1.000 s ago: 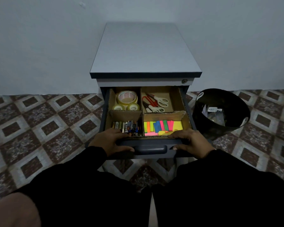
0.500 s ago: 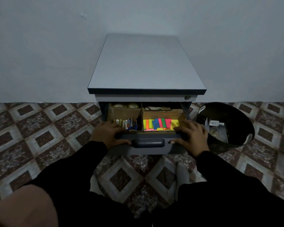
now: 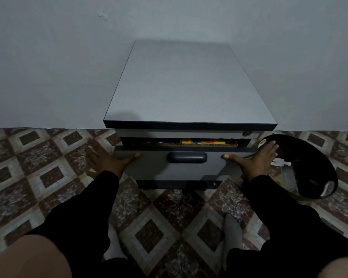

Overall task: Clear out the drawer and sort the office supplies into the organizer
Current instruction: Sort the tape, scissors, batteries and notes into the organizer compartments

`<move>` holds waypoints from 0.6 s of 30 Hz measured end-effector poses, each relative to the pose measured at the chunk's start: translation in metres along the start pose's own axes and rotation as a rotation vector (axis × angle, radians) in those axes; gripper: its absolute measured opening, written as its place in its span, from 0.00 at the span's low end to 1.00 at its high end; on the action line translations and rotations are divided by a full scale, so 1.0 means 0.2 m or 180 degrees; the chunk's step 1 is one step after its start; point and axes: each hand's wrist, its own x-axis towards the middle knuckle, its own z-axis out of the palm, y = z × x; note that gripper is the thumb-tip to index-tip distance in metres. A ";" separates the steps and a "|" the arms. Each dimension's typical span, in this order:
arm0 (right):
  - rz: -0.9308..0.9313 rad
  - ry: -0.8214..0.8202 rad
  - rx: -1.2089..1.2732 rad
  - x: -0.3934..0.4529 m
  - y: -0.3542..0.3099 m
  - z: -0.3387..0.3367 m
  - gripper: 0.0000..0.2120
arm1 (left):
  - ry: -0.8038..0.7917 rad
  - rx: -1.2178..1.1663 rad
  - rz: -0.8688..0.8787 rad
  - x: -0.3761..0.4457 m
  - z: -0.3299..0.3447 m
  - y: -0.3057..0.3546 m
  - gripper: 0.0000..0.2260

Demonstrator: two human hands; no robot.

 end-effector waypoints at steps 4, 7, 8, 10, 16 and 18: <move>0.0172 -0.0043 0.0273 0.08 -0.02 0.06 0.66 | -0.0155 -0.0513 -0.0113 0.12 0.07 0.01 0.67; 0.0083 -0.0137 0.0436 0.14 -0.01 0.12 0.63 | -0.0252 -0.0652 0.0023 0.13 0.08 0.05 0.63; -0.0003 -0.0146 0.0491 0.16 0.01 0.13 0.63 | -0.0222 -0.0683 0.0105 0.14 0.09 0.06 0.58; -0.0081 -0.0151 0.0512 0.19 0.03 0.13 0.63 | -0.0213 -0.0971 0.0280 0.14 0.10 0.08 0.53; 0.0052 -0.0499 0.1010 0.32 0.12 0.22 0.76 | -0.0536 -0.1415 0.0587 0.17 0.12 0.08 0.48; 0.0040 -0.0594 0.1228 0.34 0.15 0.23 0.75 | -0.0556 -0.1383 0.0637 0.17 0.13 0.08 0.40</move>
